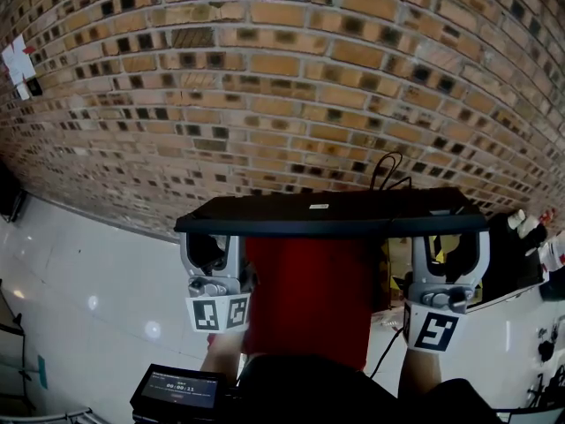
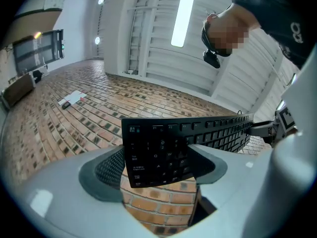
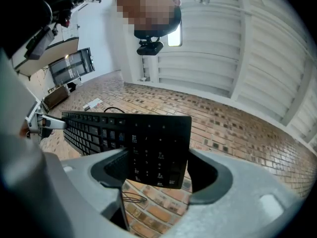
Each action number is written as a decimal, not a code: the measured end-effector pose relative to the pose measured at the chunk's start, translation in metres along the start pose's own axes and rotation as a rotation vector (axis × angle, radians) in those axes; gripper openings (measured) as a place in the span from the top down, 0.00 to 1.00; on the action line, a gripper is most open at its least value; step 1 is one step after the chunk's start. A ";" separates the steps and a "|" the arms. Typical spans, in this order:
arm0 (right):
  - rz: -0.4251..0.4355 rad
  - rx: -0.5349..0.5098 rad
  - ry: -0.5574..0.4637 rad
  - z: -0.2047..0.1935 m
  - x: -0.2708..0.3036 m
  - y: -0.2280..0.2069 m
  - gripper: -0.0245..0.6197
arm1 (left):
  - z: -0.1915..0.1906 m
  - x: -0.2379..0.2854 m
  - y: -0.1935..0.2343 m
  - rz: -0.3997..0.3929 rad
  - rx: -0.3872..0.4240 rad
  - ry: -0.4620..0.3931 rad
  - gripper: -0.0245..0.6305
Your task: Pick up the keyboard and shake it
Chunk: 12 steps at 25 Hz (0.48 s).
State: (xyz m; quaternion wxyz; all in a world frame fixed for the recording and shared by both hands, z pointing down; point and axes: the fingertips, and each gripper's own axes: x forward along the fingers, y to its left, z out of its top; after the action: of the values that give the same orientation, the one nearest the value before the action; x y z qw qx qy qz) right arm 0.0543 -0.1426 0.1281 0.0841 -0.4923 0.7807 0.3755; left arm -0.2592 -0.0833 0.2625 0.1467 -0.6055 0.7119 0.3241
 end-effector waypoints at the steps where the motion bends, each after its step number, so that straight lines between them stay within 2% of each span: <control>1: 0.001 0.000 0.001 -0.001 0.001 0.000 0.44 | 0.000 0.001 0.000 0.000 0.001 -0.001 0.35; 7: -0.025 0.035 -0.007 -0.007 -0.002 -0.008 0.44 | 0.006 0.009 -0.008 -0.030 0.036 -0.005 0.35; 12: -0.107 0.099 -0.036 -0.027 -0.021 -0.036 0.44 | 0.029 0.030 -0.039 -0.124 0.143 -0.036 0.35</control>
State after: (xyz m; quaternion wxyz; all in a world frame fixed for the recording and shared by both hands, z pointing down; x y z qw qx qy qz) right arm 0.1013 -0.1541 0.1393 0.1424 -0.5219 0.7693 0.3400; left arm -0.2343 -0.0896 0.2119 0.2221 -0.6304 0.6916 0.2737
